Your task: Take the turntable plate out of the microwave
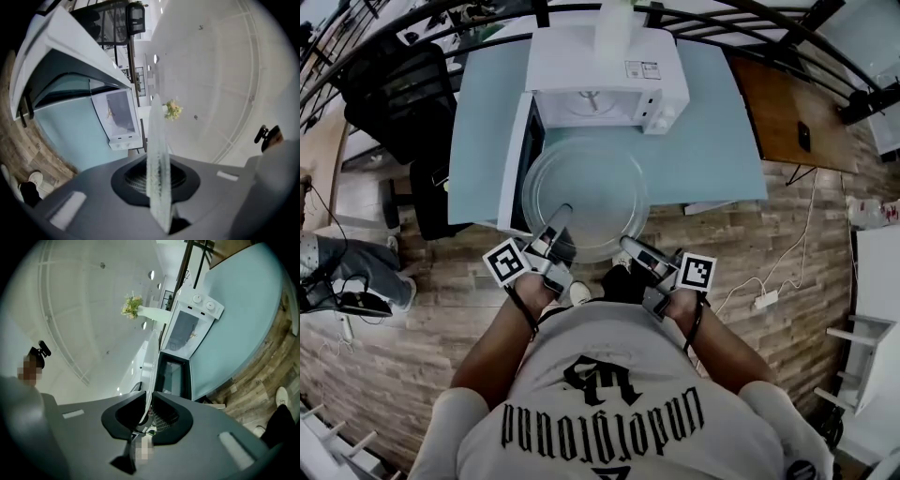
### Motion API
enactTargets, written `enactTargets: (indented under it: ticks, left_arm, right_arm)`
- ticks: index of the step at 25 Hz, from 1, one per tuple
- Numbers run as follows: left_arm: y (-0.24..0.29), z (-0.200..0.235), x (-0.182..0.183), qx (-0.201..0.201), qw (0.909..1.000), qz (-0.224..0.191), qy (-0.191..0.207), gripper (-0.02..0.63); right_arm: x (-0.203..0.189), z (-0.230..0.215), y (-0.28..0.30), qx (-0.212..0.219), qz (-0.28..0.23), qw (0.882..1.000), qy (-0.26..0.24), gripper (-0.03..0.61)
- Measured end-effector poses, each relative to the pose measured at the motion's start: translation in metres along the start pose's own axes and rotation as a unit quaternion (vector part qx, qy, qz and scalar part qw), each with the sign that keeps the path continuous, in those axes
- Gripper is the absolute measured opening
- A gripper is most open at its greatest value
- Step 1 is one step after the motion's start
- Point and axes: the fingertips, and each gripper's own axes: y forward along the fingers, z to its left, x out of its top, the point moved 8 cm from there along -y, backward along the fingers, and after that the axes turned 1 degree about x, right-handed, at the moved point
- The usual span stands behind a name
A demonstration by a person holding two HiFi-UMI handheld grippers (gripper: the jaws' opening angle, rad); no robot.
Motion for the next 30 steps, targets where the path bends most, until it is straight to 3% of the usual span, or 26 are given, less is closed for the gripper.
enactTargets:
  ticks: [7, 13, 22, 30]
  left_arm:
    - [-0.022, -0.015, -0.020, -0.011, 0.9999, 0.001, 0.002, 0.075]
    - [-0.021, -0.030, -0.046, -0.018, 0.9996, -0.023, 0.006, 0.075]
    - [-0.015, -0.048, -0.139, -0.016, 0.9985, -0.052, 0.000, 0.075]
    - [-0.025, -0.066, -0.219, -0.012, 0.9977, -0.063, 0.019, 0.075]
  right_arm:
    - [-0.019, 0.022, -0.019, 0.006, 0.011, 1.000, -0.012, 0.040]
    - [-0.009, 0.028, -0.045, 0.015, 0.038, 0.999, -0.023, 0.040]
    - [-0.009, 0.025, -0.132, 0.028, 0.062, 0.998, -0.015, 0.040]
    - [-0.028, 0.024, -0.209, 0.042, 0.072, 0.996, -0.017, 0.040]
